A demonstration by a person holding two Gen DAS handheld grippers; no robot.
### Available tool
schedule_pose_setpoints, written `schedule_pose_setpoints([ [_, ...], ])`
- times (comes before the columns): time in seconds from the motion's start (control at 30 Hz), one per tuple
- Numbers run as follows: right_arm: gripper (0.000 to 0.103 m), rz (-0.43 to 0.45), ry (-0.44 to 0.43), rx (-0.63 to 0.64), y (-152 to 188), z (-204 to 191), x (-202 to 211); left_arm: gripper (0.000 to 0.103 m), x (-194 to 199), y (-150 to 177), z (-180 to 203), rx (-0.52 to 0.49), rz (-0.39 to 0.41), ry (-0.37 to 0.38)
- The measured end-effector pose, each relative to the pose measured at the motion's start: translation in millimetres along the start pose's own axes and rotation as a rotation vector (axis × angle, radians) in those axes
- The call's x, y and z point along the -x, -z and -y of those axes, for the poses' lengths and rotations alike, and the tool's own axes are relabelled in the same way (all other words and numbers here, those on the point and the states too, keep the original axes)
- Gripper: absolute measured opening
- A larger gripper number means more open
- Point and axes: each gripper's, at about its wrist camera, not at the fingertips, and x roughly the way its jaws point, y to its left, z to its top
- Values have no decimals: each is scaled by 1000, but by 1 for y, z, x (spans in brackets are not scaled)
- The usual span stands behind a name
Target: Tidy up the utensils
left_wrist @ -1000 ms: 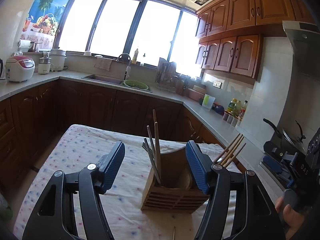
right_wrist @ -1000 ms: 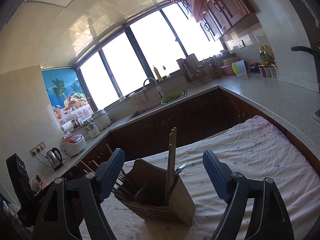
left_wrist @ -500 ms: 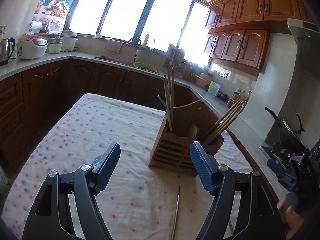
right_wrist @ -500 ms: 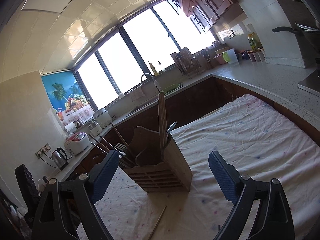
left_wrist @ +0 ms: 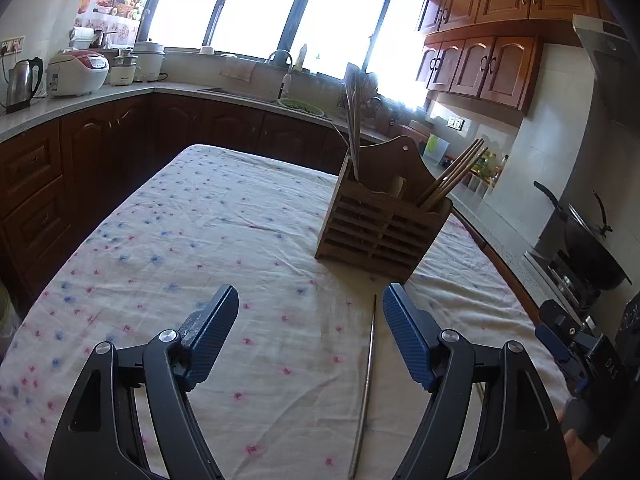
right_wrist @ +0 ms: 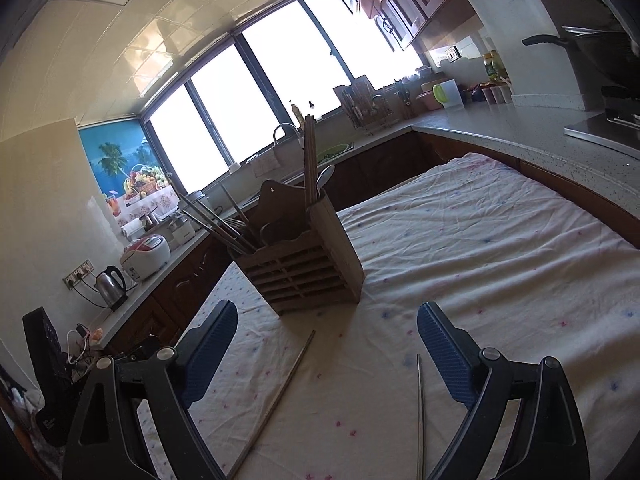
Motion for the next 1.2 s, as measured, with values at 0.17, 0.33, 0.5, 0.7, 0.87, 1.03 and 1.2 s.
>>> schedule_pose_setpoints([
  [0.17,93,-4,29,73,16,-8,11,87,17,8,2,-36,29,-22],
  [0.33,103,112,64,205,15,-30,42,103,52,10,14,-92,159,-59],
  [0.5,103,278,78,369,22,-55,79,103,70,19,26,-144,212,-82],
  [0.7,103,253,77,408,42,-55,81,103,74,45,37,-203,205,-108],
  [0.87,103,195,96,400,52,-47,77,103,70,58,38,-203,171,-124],
  [1.03,103,188,117,379,52,-39,78,103,66,64,37,-205,153,-145],
  [1.2,103,190,130,355,52,-31,80,103,64,66,34,-201,147,-154],
])
